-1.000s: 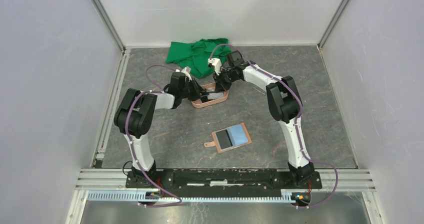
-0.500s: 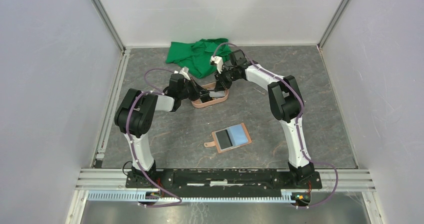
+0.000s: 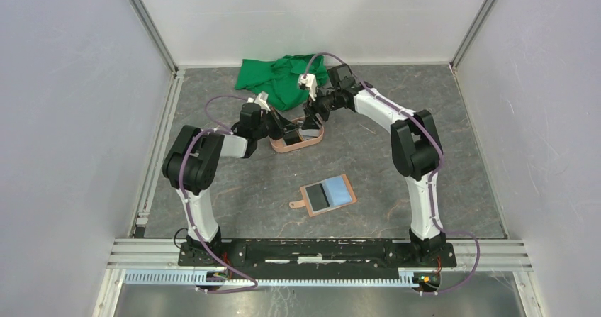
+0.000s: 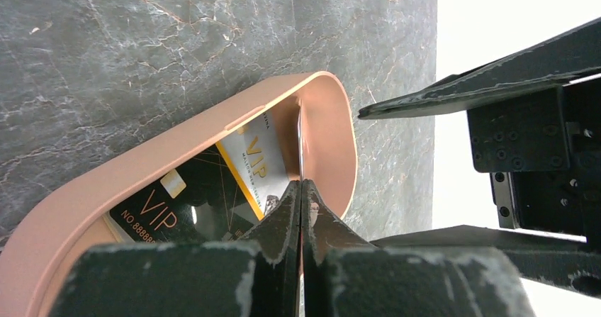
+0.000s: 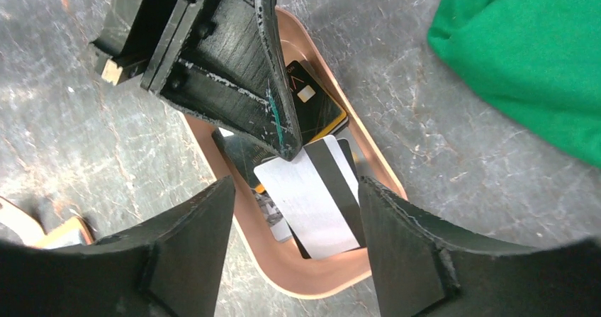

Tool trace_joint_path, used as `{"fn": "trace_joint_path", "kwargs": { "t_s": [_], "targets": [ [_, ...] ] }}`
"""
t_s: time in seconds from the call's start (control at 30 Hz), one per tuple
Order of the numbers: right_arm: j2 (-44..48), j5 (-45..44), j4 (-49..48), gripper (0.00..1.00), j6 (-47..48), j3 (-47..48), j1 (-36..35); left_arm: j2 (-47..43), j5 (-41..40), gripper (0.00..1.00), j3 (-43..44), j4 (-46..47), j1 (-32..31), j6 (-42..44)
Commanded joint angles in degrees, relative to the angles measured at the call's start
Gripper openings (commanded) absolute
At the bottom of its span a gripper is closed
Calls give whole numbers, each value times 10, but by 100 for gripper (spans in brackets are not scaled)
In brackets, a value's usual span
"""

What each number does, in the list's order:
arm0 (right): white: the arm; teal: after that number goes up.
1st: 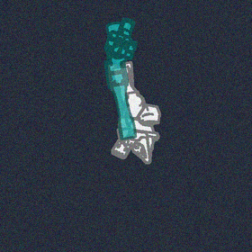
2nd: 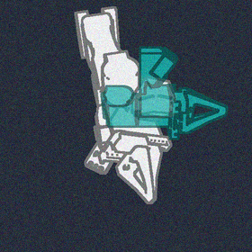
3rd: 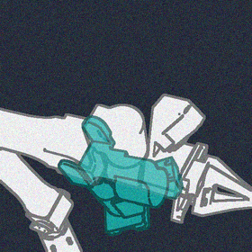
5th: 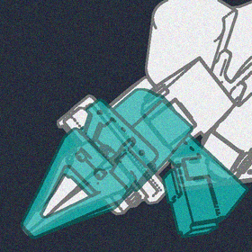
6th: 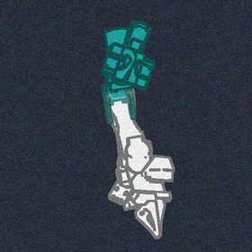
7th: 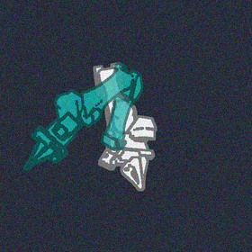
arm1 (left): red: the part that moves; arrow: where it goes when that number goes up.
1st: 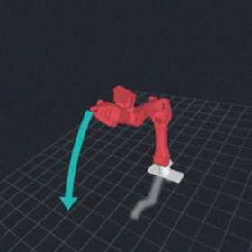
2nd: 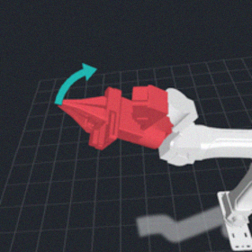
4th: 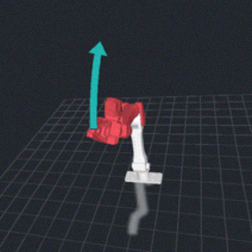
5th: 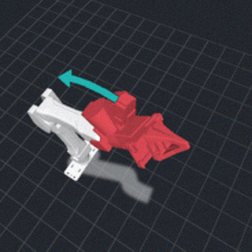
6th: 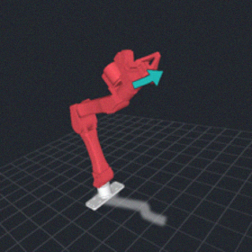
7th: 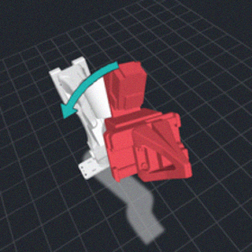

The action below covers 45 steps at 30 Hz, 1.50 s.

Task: Put the credit cards into the card holder
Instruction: Pick up the credit card from the storage box.

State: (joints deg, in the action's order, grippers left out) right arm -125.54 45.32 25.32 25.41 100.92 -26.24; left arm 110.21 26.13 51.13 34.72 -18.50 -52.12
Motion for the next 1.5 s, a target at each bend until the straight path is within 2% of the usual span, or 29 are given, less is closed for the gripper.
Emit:
{"fn": "trace_joint_path", "kwargs": {
  "t_s": [0.0,0.07,0.3,0.87,1.13,1.47],
  "targets": [
    [41,-26,-8,74,72,-20,-3,14,17,2,12,36,-1,-32],
    [46,-42,-18,77,89,-34,-5,16,20,2,13,40,-1,-41],
    [45,-82,-74,80,81,-64,-21,21,28,2,18,53,1,-64],
    [19,-148,-75,82,107,-56,-47,26,32,2,25,52,1,-68],
    [15,-151,-82,77,101,-58,-49,31,34,2,26,56,1,-71],
    [30,-161,-81,63,104,-72,-48,34,33,2,25,56,1,-71]
  ]
}}
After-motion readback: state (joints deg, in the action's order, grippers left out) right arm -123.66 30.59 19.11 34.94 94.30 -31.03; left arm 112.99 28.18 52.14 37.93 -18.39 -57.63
